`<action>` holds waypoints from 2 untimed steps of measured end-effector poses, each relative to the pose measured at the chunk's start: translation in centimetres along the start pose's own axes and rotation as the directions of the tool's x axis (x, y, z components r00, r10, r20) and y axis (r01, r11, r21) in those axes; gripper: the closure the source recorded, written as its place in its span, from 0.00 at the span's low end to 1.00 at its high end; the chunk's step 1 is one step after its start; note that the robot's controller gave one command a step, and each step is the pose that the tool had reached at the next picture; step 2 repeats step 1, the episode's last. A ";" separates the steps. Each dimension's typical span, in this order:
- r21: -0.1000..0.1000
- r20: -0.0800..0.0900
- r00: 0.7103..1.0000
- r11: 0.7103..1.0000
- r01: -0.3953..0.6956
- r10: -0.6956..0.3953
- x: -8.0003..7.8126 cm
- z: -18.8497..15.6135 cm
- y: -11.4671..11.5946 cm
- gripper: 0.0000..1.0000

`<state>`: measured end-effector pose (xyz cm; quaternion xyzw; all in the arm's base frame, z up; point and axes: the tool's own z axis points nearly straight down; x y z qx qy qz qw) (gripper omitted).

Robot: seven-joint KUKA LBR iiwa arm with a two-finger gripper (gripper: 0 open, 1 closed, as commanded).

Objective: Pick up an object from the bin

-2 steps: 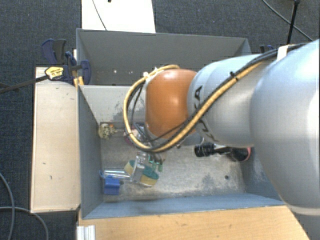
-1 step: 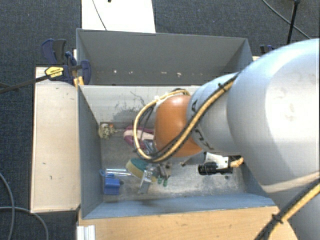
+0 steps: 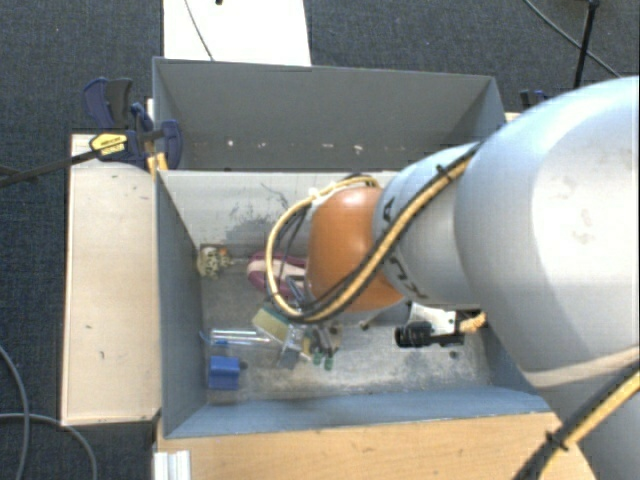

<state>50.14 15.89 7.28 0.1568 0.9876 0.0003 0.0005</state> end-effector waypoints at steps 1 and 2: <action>-0.005 0.008 1.000 1.000 0.012 -0.012 -1.5 -14.6 0.4 1.00; -0.005 0.008 1.000 1.000 0.012 -0.012 -1.5 -14.6 0.4 1.00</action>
Offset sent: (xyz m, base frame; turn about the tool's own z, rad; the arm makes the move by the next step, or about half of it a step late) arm 0.0126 -0.0007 0.1412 -0.0214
